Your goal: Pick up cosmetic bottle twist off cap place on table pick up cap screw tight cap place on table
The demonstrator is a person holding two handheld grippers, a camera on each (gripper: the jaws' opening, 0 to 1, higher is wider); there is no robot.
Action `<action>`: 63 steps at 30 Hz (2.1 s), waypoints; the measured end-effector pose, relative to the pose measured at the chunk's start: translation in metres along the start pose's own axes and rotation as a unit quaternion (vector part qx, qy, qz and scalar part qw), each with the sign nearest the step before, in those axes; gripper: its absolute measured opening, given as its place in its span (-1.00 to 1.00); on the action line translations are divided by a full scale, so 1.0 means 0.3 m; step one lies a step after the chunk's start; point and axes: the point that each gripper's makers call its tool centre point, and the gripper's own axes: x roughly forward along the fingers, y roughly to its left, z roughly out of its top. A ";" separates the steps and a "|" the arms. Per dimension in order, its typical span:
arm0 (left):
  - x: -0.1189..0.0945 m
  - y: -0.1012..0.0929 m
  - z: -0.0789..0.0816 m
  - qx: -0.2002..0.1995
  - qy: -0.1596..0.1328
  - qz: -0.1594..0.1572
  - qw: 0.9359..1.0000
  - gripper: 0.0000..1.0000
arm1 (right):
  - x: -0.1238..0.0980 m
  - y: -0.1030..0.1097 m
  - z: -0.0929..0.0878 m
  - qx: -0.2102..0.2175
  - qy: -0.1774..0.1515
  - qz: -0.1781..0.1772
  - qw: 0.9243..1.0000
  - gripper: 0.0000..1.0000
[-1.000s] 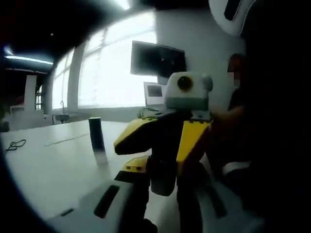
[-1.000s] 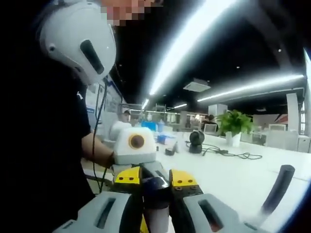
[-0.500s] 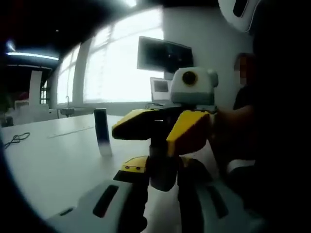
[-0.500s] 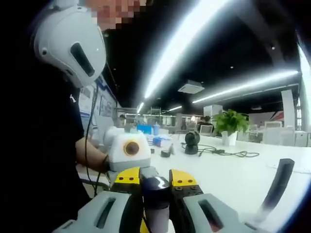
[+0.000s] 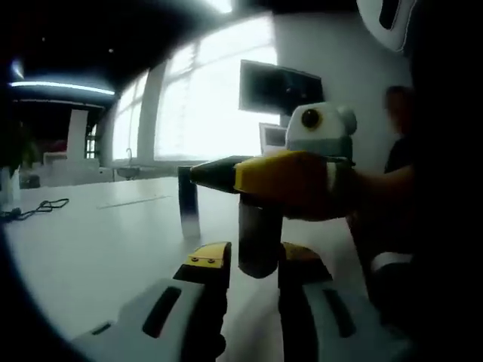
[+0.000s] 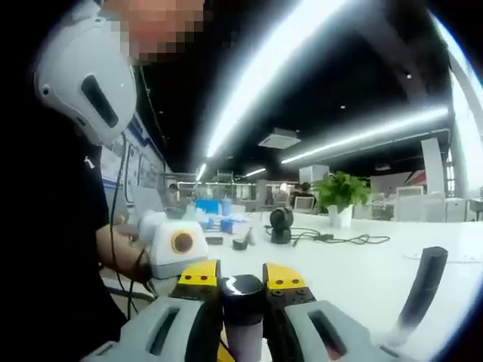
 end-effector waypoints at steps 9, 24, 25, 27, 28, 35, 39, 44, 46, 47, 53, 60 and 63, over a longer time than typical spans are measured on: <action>-0.018 0.053 -0.013 -0.017 0.004 0.037 0.999 -0.71 | 0.052 -0.111 0.011 -0.008 0.001 -0.064 0.998 -0.74; -0.018 0.027 -0.020 0.002 0.002 0.027 1.000 -0.72 | 0.124 -0.243 0.005 0.008 -0.006 -0.141 0.990 -0.74; -0.017 0.026 -0.020 0.002 0.002 0.026 1.000 -0.72 | 0.131 -0.255 -0.001 0.009 -0.003 -0.147 0.989 -0.74; -0.016 0.021 -0.019 0.005 0.002 0.024 1.000 -0.72 | 0.140 -0.278 -0.005 0.011 -0.005 -0.156 0.988 -0.74; -0.016 0.020 -0.020 0.005 0.002 0.023 1.000 -0.72 | 0.147 -0.292 -0.008 0.012 -0.006 -0.161 0.987 -0.74; -0.018 0.023 -0.016 0.005 -0.002 0.024 1.000 -0.72 | 0.193 -0.348 -0.031 0.017 -0.015 -0.190 0.981 -0.74; -0.017 0.019 -0.018 0.002 -0.001 0.018 1.000 -0.72 | 0.228 -0.381 -0.048 0.021 -0.021 -0.206 0.978 -0.75; -0.021 0.034 -0.011 -0.001 -0.006 0.025 1.000 -0.72 | 0.282 -0.407 -0.082 0.015 -0.016 -0.207 0.978 -0.75; -0.022 0.038 -0.011 -0.005 -0.006 0.026 1.000 -0.72 | 0.297 -0.425 -0.095 0.018 -0.019 -0.209 0.978 -0.75; -0.023 0.035 -0.012 -0.010 -0.006 0.022 1.000 -0.72 | 0.302 -0.431 -0.100 0.023 -0.020 -0.209 0.977 -0.75; -0.028 0.062 -0.004 -0.016 -0.012 0.036 0.999 -0.72 | 0.330 -0.457 -0.141 0.006 -0.009 -0.207 0.978 -0.75; -0.029 0.077 -0.006 -0.013 -0.010 0.048 0.999 -0.72 | 0.326 -0.483 -0.162 0.019 -0.012 -0.212 0.977 -0.74; -0.029 0.080 -0.008 -0.011 -0.008 0.050 0.999 -0.72 | 0.321 -0.472 -0.160 0.019 -0.013 -0.208 0.978 -0.74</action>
